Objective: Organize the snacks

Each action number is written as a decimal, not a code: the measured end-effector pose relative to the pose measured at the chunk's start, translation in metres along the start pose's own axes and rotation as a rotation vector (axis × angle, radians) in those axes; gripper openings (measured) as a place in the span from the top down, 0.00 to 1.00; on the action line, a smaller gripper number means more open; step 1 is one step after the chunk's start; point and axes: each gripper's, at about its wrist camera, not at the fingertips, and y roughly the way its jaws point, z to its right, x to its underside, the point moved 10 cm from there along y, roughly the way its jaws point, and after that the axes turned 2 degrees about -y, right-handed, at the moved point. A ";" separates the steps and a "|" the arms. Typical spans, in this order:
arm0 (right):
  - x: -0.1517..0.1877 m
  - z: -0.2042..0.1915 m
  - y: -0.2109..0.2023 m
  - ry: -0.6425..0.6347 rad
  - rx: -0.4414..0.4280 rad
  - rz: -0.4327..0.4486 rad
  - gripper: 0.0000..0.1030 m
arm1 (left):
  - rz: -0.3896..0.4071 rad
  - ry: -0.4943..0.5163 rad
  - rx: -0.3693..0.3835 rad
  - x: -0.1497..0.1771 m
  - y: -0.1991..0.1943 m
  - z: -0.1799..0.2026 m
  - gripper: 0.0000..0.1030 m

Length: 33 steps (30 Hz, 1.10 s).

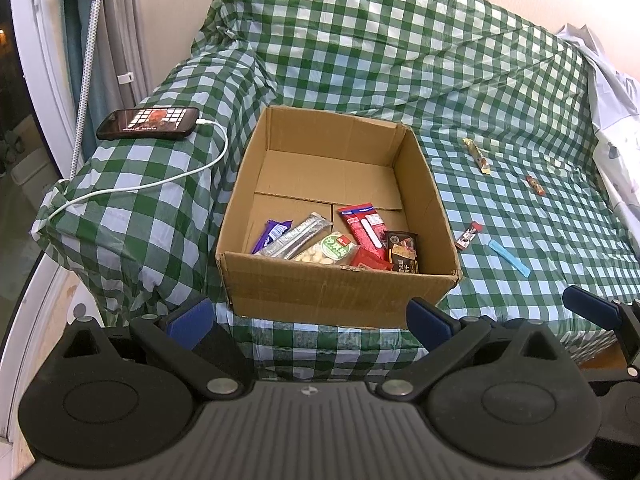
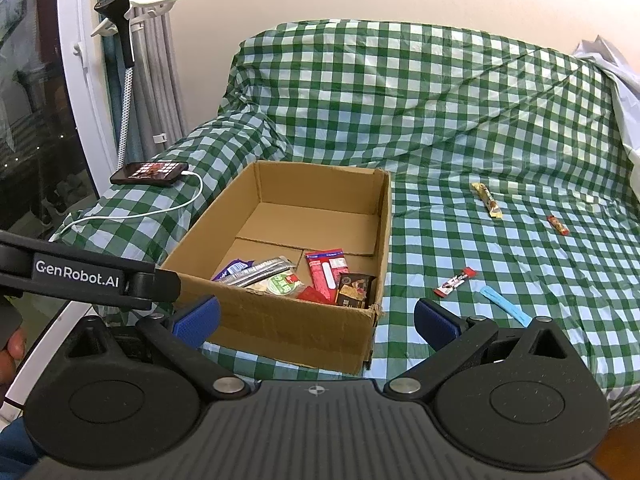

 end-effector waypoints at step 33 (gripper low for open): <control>0.012 0.037 0.039 0.132 0.006 -0.082 0.01 | -0.093 0.067 -0.007 -0.009 0.045 0.031 0.00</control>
